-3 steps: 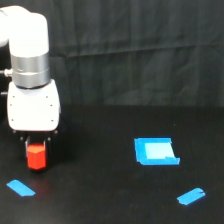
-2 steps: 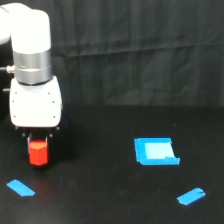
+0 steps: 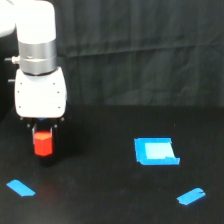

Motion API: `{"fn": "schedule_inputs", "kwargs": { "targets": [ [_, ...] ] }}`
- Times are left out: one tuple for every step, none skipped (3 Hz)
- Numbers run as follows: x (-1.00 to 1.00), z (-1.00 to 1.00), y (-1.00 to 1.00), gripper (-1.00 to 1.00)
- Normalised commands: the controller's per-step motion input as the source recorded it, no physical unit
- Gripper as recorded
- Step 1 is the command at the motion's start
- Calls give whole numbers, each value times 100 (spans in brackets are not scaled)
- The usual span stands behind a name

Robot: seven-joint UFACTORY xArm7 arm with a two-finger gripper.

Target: Pick up the red object from the table

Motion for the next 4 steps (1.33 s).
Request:
{"fn": "schedule_inputs", "kwargs": {
  "targets": [
    [23, 85, 20, -100],
    [26, 84, 30, -100],
    [28, 85, 32, -100],
    [24, 89, 24, -100]
  ]
}}
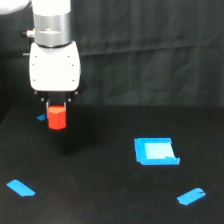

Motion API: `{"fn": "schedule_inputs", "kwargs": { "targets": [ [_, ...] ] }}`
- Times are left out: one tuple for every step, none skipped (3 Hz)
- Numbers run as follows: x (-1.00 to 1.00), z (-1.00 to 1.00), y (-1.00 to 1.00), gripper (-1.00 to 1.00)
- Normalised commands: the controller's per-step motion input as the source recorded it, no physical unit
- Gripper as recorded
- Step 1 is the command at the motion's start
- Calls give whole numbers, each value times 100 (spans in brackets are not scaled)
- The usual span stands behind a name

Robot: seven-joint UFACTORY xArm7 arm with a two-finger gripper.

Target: Pick up the red object from the table

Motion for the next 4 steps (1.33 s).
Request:
{"fn": "schedule_inputs", "kwargs": {
  "targets": [
    [19, 89, 18, -99],
    [13, 82, 14, -99],
    [4, 55, 6, -100],
    [0, 32, 1, -100]
  ]
}}
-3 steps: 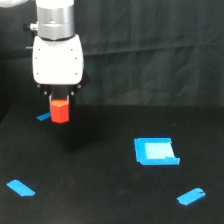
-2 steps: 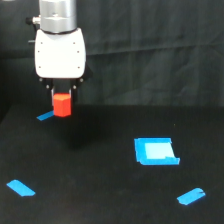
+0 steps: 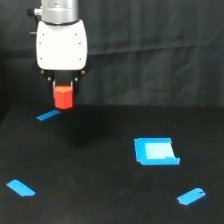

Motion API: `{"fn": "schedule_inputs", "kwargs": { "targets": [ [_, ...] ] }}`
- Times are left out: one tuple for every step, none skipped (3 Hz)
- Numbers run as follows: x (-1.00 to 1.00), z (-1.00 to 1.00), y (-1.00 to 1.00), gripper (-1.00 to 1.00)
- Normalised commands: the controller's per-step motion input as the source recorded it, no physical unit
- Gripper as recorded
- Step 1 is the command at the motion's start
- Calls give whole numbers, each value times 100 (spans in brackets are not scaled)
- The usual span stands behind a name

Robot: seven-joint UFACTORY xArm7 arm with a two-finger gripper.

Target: Pick up the red object from the table

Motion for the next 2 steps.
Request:
{"fn": "schedule_inputs", "kwargs": {
  "targets": [
    [0, 29, 0, -100],
    [-1, 24, -1, -100]
  ]
}}
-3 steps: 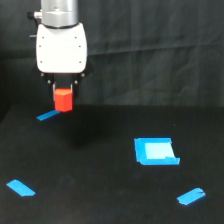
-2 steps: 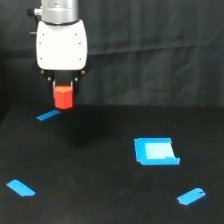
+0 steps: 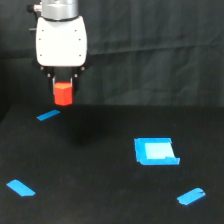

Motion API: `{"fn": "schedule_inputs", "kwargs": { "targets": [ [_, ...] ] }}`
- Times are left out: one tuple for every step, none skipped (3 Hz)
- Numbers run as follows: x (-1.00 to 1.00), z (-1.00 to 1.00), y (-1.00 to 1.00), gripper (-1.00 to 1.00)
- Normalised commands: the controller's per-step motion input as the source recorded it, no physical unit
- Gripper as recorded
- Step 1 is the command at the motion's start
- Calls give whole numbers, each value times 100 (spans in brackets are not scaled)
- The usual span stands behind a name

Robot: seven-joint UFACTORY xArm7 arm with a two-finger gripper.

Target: Pick up the red object from the table

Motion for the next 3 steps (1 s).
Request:
{"fn": "schedule_inputs", "kwargs": {
  "targets": [
    [-1, 19, -1, -100],
    [0, 17, -1, -99],
    [0, 14, -2, -100]
  ]
}}
